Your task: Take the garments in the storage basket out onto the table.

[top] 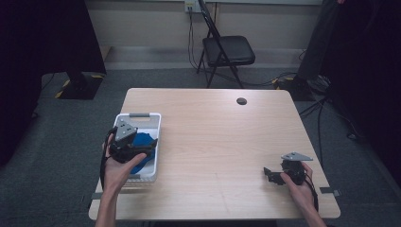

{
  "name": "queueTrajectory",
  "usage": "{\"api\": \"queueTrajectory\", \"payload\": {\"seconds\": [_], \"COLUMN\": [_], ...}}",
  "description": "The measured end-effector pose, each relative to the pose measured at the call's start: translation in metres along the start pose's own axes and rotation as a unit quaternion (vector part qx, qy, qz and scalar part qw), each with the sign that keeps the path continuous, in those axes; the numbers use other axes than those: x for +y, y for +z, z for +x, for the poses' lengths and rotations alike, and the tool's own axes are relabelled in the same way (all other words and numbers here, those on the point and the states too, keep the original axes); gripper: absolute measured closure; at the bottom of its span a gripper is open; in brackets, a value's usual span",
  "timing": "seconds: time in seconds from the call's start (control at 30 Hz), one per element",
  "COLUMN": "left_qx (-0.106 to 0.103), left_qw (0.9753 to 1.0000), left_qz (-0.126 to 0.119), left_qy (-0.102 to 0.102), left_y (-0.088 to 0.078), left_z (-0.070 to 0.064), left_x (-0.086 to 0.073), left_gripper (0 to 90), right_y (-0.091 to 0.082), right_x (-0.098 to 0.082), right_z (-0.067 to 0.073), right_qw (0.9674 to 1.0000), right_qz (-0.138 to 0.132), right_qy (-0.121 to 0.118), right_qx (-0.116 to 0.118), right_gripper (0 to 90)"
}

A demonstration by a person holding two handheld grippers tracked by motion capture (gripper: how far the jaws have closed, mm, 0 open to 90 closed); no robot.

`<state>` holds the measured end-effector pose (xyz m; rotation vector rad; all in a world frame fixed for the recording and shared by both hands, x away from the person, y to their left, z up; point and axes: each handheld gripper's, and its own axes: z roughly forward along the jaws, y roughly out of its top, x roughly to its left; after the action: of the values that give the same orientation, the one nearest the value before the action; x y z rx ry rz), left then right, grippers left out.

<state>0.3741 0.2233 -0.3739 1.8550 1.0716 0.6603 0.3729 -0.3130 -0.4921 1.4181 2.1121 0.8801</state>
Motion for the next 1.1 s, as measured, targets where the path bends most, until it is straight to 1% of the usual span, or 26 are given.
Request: {"api": "queueTrajectory", "payload": {"seconds": [0.07, 0.1, 0.17, 0.2, 0.27, 0.33, 0.5, 0.53, 0.57, 0.63, 0.67, 0.73, 0.8, 0.93, 1.0, 1.1], "left_qx": [0.004, 0.009, 0.011, 0.016, 0.016, 0.022, 0.026, 0.026, 0.021, 0.007, 0.009, 0.017, 0.012, 0.014, 0.008, 0.010], "left_qw": [1.0000, 0.9999, 0.9997, 0.9995, 0.9991, 0.9987, 0.9978, 0.9975, 0.9974, 0.9969, 0.9965, 0.9955, 0.9947, 0.9931, 0.9928, 0.9906], "left_qz": [0.003, 0.007, 0.015, 0.020, 0.032, 0.042, 0.059, 0.064, 0.068, 0.075, 0.079, 0.088, 0.095, 0.114, 0.118, 0.136], "left_qy": [-0.002, -0.003, -0.017, -0.017, -0.021, -0.019, -0.018, -0.016, -0.014, -0.021, -0.027, -0.032, -0.037, -0.025, -0.020, -0.015], "left_y": [-0.001, -0.001, 0.001, 0.002, 0.005, 0.007, 0.013, 0.014, 0.015, 0.018, 0.019, 0.022, 0.024, 0.027, 0.028, 0.033], "left_z": [0.004, 0.006, 0.011, 0.014, 0.020, 0.023, 0.031, 0.032, 0.033, 0.038, 0.040, 0.042, 0.044, 0.043, 0.041, 0.042], "left_x": [-0.002, -0.004, -0.008, -0.011, -0.014, -0.016, -0.017, -0.017, -0.018, -0.020, -0.021, -0.023, -0.026, -0.027, -0.026, -0.026], "left_gripper": [16.0, 16.0, 17.1, 19.2, 19.6, 18.7, 18.0, 17.3, 16.1, 16.2, 15.7, 15.8, 15.8, 15.8, 16.0, 16.0], "right_y": [0.000, 0.000, 0.000, 0.000, 0.000, 0.000, 0.000, 0.000, 0.000, 0.000, 0.000, 0.000, 0.000, 0.000, 0.000, 0.000], "right_x": [0.000, 0.000, 0.000, 0.000, 0.000, 0.000, 0.000, 0.000, 0.000, 0.000, 0.000, 0.000, 0.000, 0.000, 0.000, 0.000], "right_z": [0.000, 0.000, 0.000, 0.000, 0.000, 0.000, 0.000, 0.000, 0.000, 0.000, 0.000, 0.000, 0.000, 0.000, 0.000, 0.000], "right_qw": [1.0000, 1.0000, 1.0000, 1.0000, 1.0000, 1.0000, 1.0000, 1.0000, 1.0000, 1.0000, 1.0000, 1.0000, 1.0000, 1.0000, 1.0000, 1.0000], "right_qz": [0.000, 0.000, 0.000, 0.000, 0.000, 0.000, 0.000, 0.000, 0.000, 0.000, 0.000, 0.000, 0.000, 0.000, 0.000, 0.000], "right_qy": [-0.001, -0.001, -0.001, -0.001, -0.001, -0.001, -0.001, -0.001, -0.001, -0.001, -0.001, -0.001, -0.001, -0.001, -0.001, -0.002], "right_qx": [0.001, 0.000, 0.000, 0.000, 0.000, 0.000, 0.000, 0.000, 0.000, 0.000, 0.000, 0.001, 0.001, 0.001, 0.001, 0.001], "right_gripper": [7.1, 7.0, 7.0, 7.0, 7.0, 7.0, 7.0, 7.0, 7.0, 7.0, 7.0, 7.0, 7.0, 6.9, 6.9, 6.9]}}
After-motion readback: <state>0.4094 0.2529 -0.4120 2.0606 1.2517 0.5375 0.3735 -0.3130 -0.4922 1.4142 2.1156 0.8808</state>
